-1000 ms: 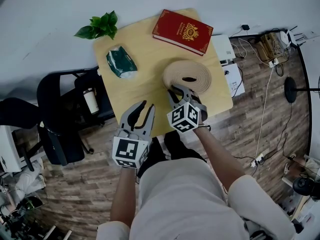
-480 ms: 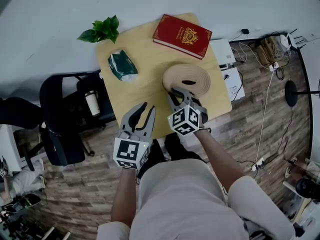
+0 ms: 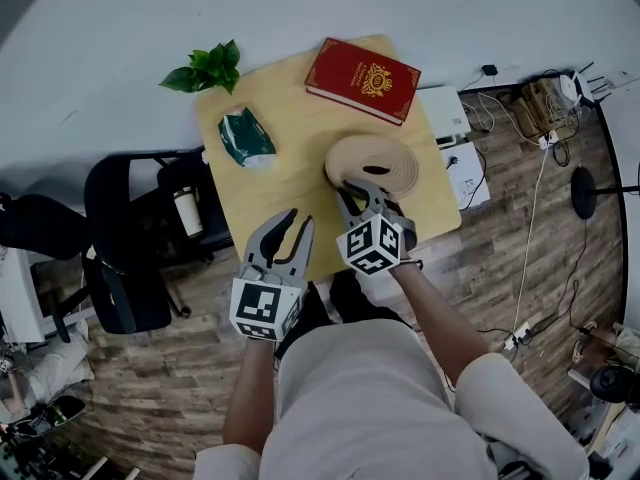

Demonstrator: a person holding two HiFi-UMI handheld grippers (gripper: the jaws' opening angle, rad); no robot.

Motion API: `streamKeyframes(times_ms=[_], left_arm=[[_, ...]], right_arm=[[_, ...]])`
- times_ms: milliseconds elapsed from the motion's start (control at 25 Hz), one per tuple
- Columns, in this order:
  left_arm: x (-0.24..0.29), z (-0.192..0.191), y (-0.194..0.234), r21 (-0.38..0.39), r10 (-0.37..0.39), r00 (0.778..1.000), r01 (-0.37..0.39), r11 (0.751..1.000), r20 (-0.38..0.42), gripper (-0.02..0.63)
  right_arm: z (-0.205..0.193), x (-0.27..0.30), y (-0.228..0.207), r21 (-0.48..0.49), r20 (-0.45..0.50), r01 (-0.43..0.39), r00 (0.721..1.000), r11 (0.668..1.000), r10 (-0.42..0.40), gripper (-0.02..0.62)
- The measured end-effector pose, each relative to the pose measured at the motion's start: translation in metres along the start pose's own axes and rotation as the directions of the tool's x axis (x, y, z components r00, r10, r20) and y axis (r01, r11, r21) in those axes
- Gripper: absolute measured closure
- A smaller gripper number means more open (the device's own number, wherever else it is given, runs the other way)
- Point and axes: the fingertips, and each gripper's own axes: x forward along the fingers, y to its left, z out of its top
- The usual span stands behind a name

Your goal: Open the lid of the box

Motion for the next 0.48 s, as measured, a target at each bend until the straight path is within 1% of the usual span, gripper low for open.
streamKeyframes(times_ms=[480], left_arm=[[-0.004,0.008,-0.014,0.019,0.003,1.000,-0.003,1.000,0.017,0.517]], right_arm=[[0.007,-0.022,-0.010,0.014,0.049,0.021,0.999,1.000,-0.022,0.538]])
